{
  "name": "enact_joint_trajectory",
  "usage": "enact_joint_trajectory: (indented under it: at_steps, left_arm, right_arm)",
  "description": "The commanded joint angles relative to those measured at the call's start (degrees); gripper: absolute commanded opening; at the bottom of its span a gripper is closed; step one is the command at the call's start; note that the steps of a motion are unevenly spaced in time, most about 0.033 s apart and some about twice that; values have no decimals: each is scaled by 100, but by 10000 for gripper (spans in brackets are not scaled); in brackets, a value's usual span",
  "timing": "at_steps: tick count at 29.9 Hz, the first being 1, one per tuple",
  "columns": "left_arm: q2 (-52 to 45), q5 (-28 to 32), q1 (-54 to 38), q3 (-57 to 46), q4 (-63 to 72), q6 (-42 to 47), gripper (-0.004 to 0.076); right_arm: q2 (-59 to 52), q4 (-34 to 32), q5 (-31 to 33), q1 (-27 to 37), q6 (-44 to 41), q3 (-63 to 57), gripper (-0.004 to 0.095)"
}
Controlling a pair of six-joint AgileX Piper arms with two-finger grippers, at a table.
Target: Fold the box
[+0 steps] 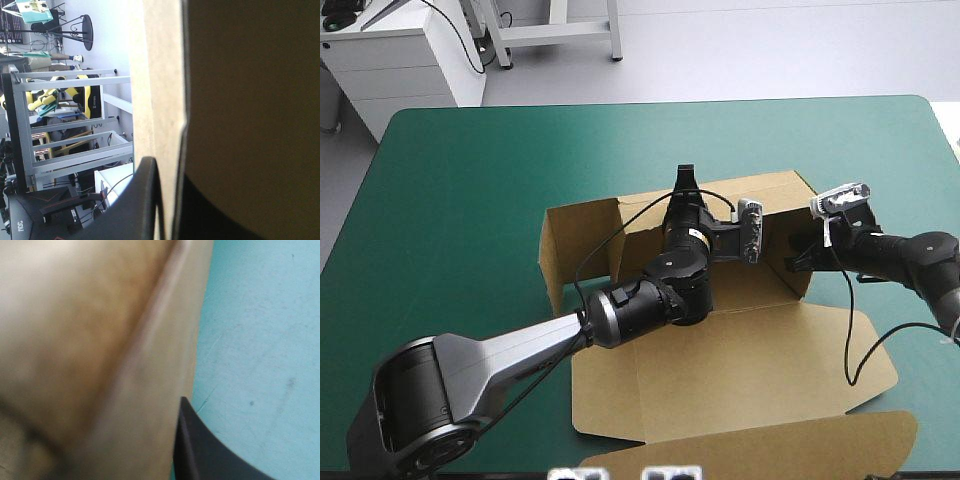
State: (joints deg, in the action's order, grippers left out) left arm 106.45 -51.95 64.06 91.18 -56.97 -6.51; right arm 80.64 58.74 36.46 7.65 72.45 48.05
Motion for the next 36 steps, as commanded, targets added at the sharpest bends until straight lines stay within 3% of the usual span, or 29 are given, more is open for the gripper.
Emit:
enact_joint_trajectory:
  at_steps: [1,6,11,13,19,36]
  left_arm:
    - [-107,440,87,32,593,102,11]
    - [-107,440,76,32,593,172,137]
    - [-107,440,76,32,512,779,330]
    - [-118,453,76,32,381,1042,366]
    - [-251,472,309,44,-48,1410,368]
    - [-1335,327,1062,57,283,1432,368]
  right_arm:
    - [-37,-54,670,-34,-353,70,1]
    - [-37,-725,670,-34,-840,70,1]
    - [-37,-1019,618,-34,-1242,70,3]
    - [-37,-1125,576,-34,-1423,70,3]
    - [-37,-1607,345,-34,-2097,70,2]
    - [-37,-1729,282,-34,-2509,70,2]
